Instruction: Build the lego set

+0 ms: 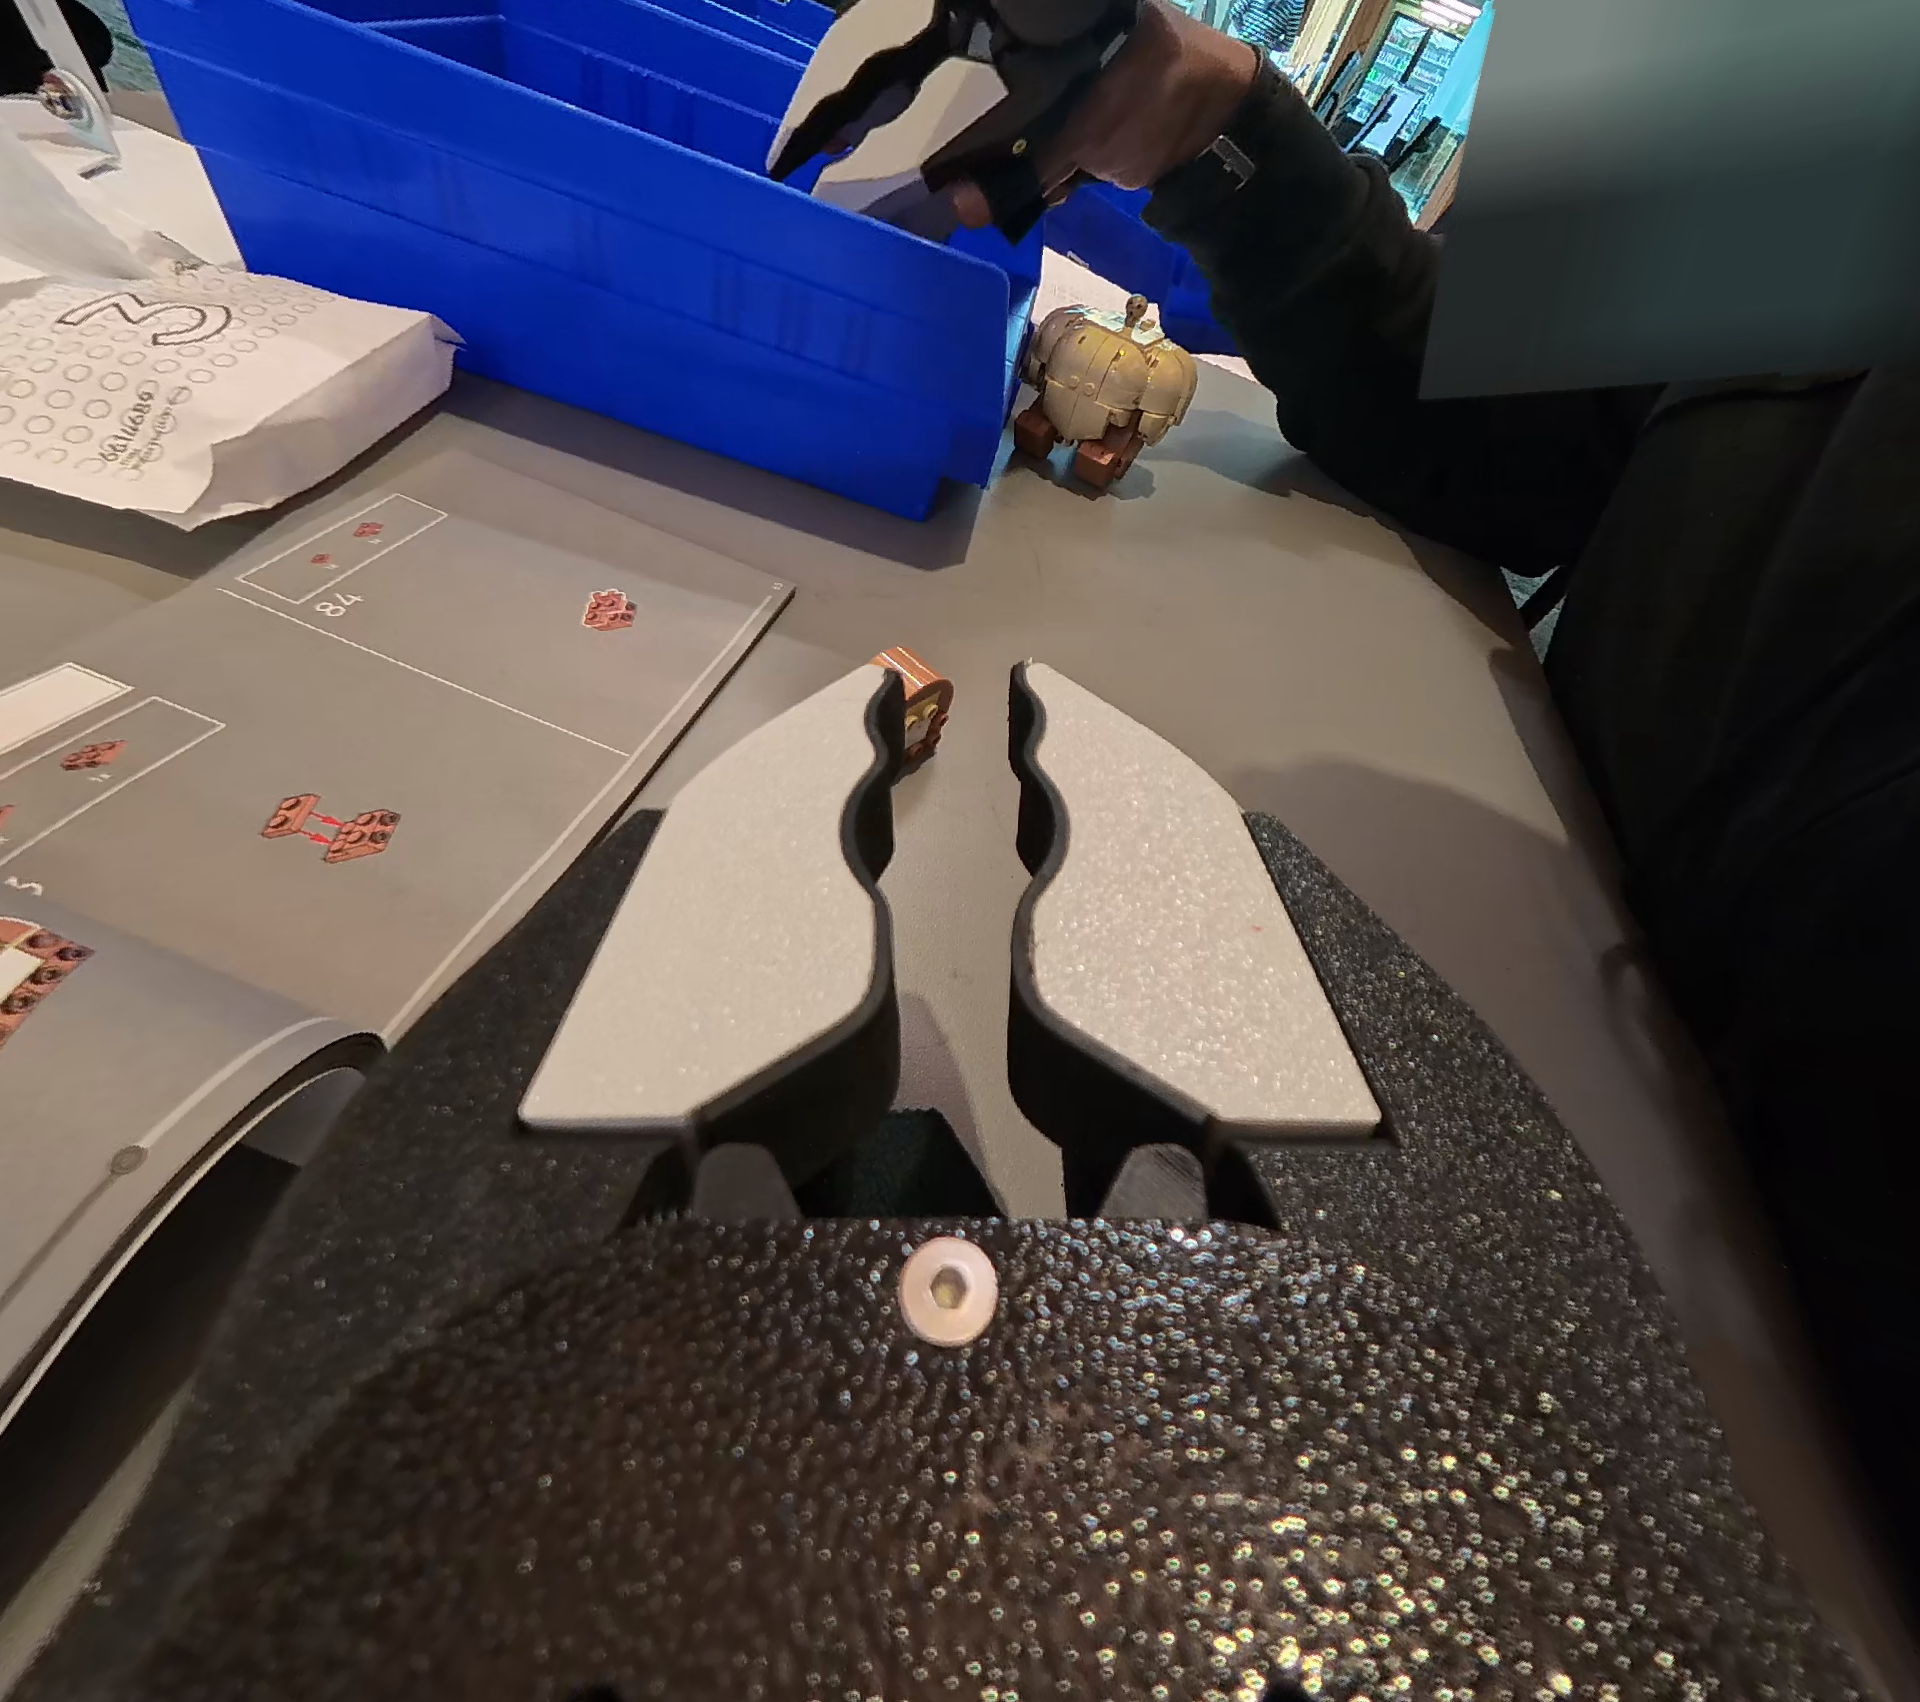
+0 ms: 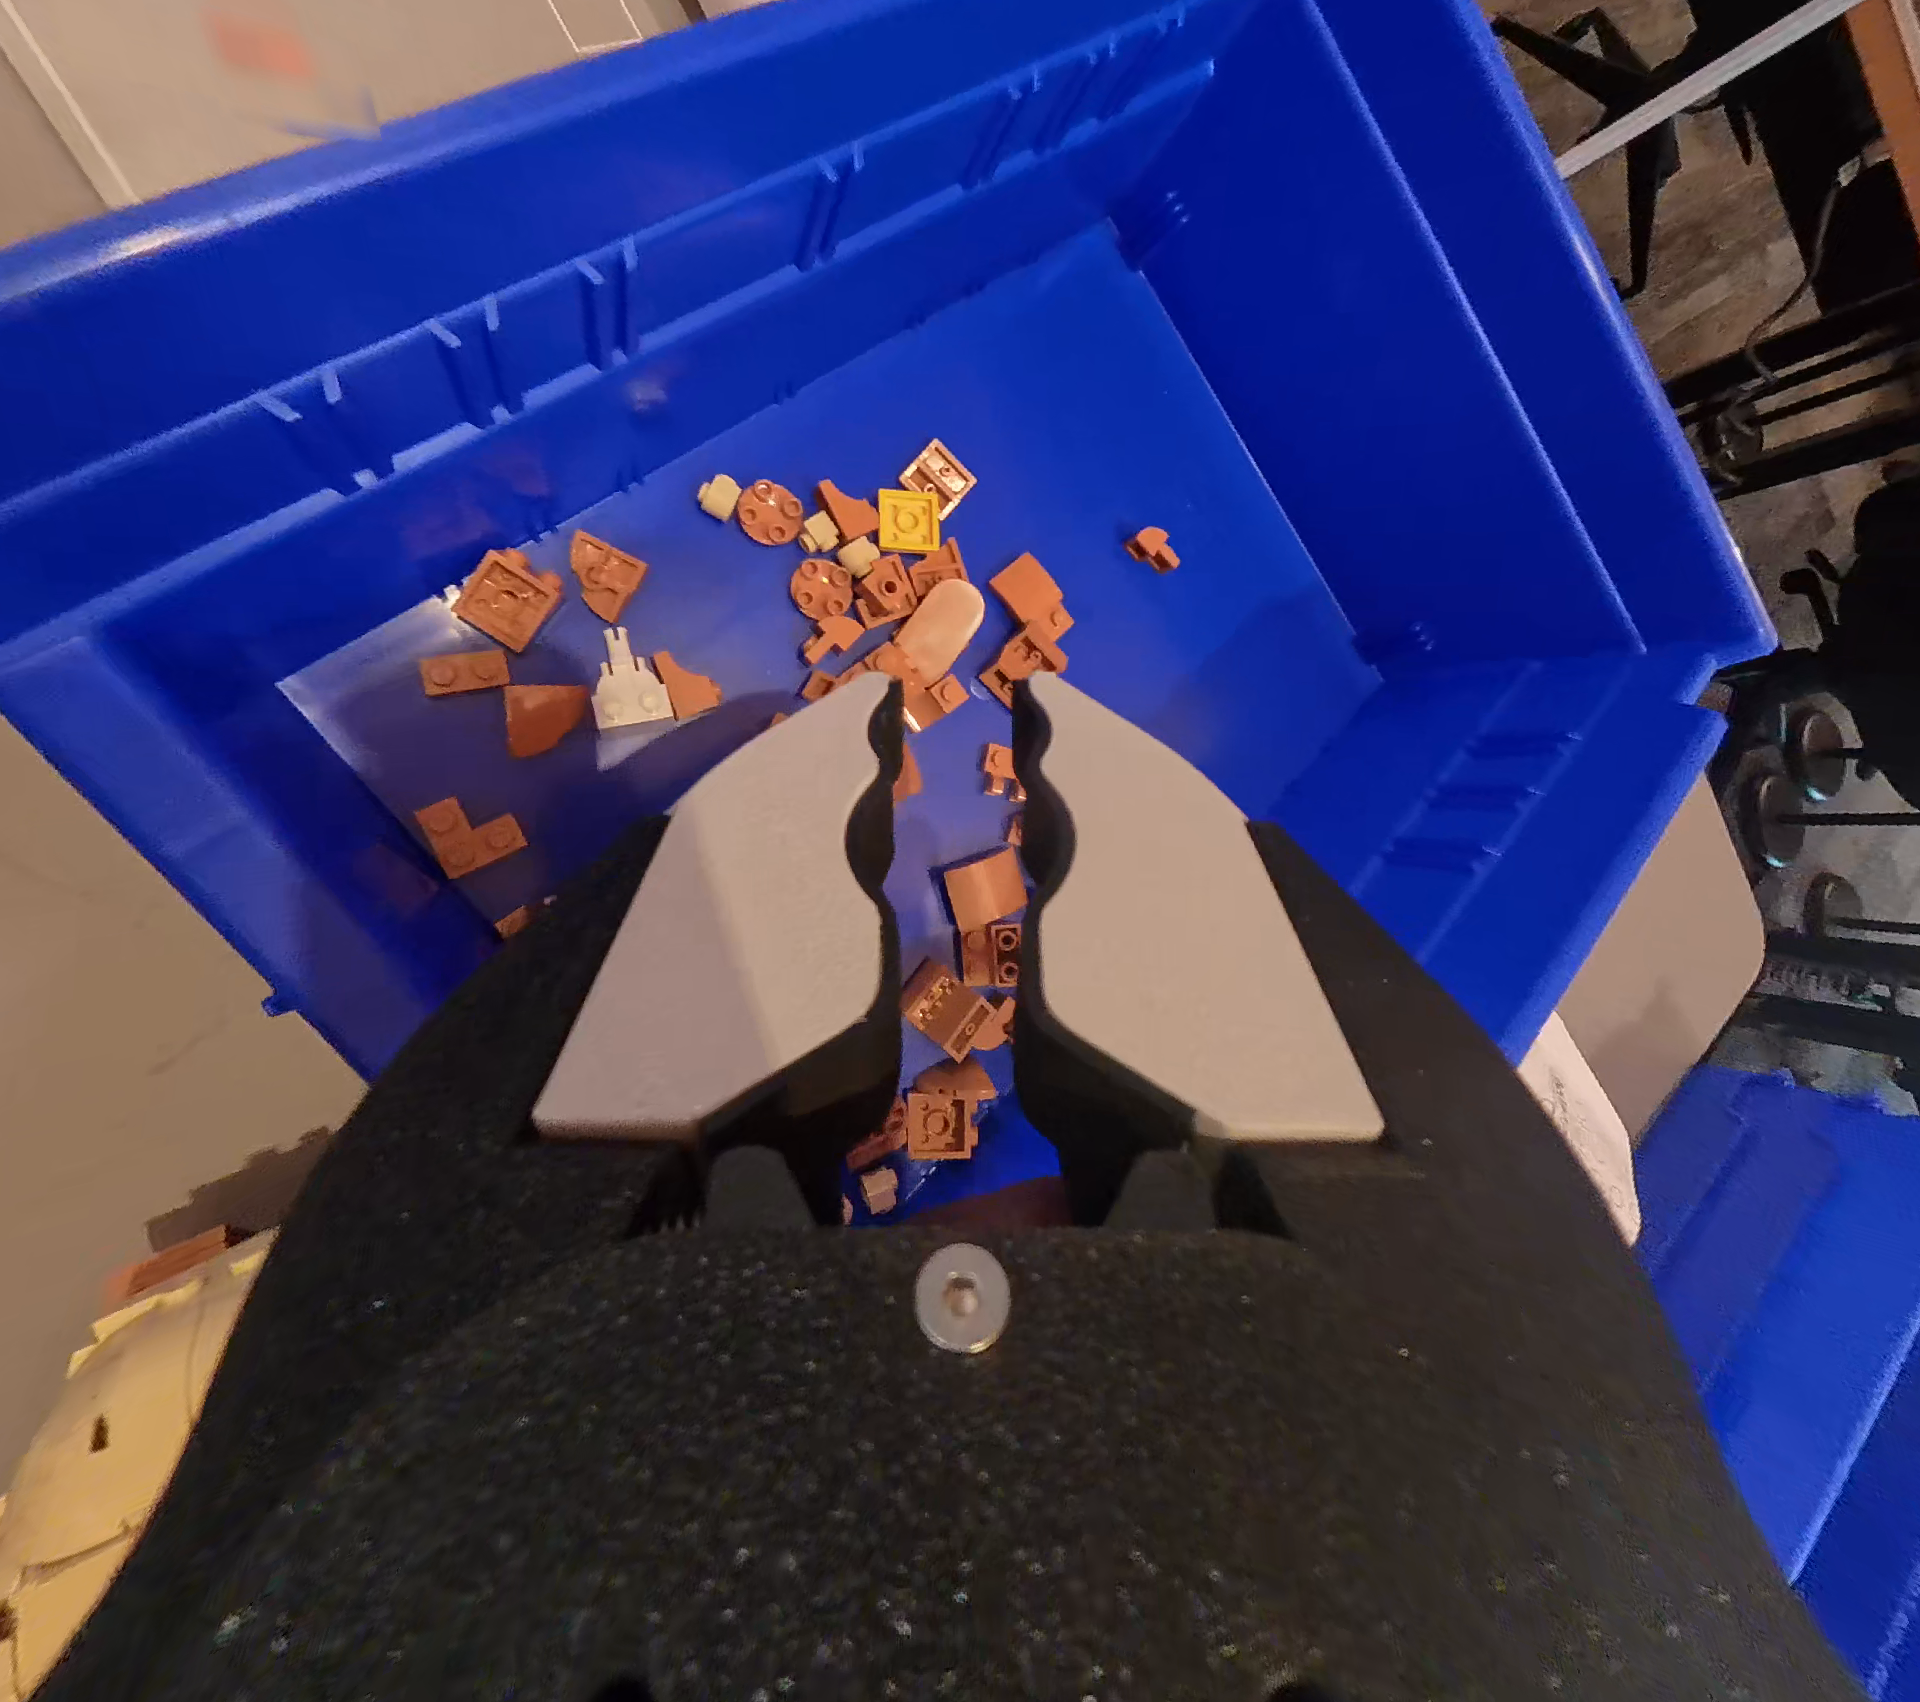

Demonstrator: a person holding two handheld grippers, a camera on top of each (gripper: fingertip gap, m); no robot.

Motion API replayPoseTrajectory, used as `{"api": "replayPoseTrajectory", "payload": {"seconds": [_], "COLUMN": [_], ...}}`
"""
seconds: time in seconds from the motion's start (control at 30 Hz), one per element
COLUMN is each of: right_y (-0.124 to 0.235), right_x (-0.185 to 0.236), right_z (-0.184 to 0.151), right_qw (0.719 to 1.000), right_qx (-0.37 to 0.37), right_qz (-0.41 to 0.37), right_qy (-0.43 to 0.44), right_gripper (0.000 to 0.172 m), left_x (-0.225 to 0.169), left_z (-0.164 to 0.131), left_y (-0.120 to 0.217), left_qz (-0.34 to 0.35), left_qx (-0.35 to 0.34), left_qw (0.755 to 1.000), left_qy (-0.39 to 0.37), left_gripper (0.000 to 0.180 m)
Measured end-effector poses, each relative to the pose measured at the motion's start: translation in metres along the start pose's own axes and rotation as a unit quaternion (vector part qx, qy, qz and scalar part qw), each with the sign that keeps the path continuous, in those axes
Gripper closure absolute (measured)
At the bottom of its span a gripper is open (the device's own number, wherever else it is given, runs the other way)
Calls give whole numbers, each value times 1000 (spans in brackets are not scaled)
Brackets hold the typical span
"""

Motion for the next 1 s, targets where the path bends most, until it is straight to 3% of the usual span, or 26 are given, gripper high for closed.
{"api": "replayPoseTrajectory", "payload": {"seconds": [0.37,0.63,0.73,0.87,1.0], "right_y": [-12,-15,-18,-28,-28], "right_x": [9,-7,0,15,17], "right_z": [9,12,12,5,8], "right_qw": [998,994,993,996,996], "right_qx": [-41,-80,-81,-49,-56], "right_qz": [22,-43,0,41,41], "right_qy": [-38,-65,-88,-58,-64], "right_gripper": [152,151,151,152,152], "left_x": [0,0,0,0,0], "left_z": [0,0,0,0,0], "left_y": [0,0,0,-1,0], "left_qz": [-1,-1,-1,-1,-1], "left_qx": [1,1,1,2,2], "left_qw": [1000,1000,1000,1000,1000], "left_qy": [1,2,1,0,2], "left_gripper": [162,162,162,162,162]}}
Point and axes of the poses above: each gripper's, where its closed fingertips meet, y back along the fingers, z out of its top, x = y × z across the jaws, the point moved 4 cm from there along y, back along the fingers
